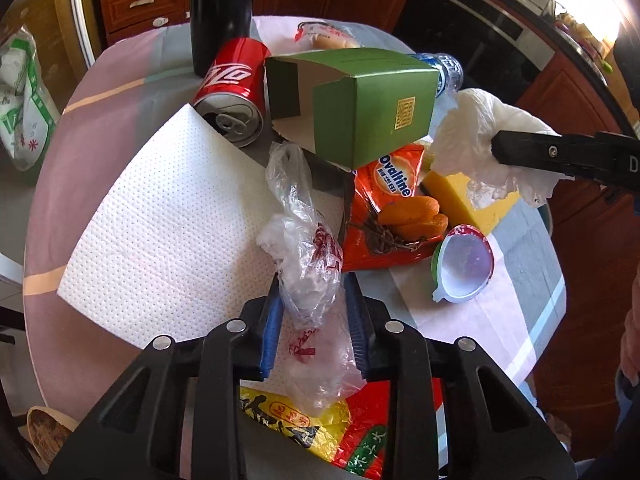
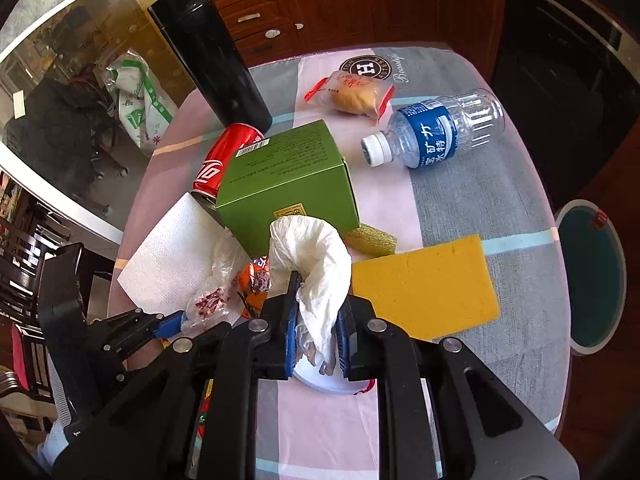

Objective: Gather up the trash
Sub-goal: 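Grasp the plastic bag with the left tool while the right tool grasps the tissue, then carry bag and tissue over the bin and open both tools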

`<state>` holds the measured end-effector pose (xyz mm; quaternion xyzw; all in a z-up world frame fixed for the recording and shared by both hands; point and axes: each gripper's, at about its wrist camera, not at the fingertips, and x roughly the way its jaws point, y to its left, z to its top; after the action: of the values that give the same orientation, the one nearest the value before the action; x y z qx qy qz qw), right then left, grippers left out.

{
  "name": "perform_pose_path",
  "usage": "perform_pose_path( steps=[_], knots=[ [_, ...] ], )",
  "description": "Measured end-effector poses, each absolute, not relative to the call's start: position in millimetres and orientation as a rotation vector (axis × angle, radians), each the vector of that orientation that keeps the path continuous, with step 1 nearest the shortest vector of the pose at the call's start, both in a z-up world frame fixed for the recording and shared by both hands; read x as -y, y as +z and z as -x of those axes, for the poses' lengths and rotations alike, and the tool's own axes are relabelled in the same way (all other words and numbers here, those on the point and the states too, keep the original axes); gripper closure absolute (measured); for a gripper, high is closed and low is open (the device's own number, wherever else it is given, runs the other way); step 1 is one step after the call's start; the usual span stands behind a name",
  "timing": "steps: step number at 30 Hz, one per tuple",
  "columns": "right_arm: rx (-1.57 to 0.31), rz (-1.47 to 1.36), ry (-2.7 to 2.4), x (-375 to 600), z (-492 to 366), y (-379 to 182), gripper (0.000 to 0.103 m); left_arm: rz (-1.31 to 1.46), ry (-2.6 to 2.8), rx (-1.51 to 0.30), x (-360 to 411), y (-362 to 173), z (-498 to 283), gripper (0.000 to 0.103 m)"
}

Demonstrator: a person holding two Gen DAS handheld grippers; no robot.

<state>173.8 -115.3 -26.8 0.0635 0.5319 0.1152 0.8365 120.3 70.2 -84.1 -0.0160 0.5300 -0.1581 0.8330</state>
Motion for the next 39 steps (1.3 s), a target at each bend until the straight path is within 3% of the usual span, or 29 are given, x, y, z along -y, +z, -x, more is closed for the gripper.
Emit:
perform_pose_path(
  steps=[14, 30, 39],
  knots=[
    [-1.061, -0.25, 0.227, 178.9, -152.9, -12.5, 0.088, 0.069, -0.359, -0.984, -58.1, -3.0, -98.0, 0.074],
    [-0.968, -0.423, 0.014, 343.2, -124.9, -9.5, 0.088, -0.097, -0.616, -0.963, 122.0, 24.8, -133.0, 0.074],
    [-0.951, -0.529, -0.117, 433.3, -113.1, -29.0, 0.088, -0.218, -0.727, -1.004, 227.1, 4.9, -155.8, 0.074]
  ],
)
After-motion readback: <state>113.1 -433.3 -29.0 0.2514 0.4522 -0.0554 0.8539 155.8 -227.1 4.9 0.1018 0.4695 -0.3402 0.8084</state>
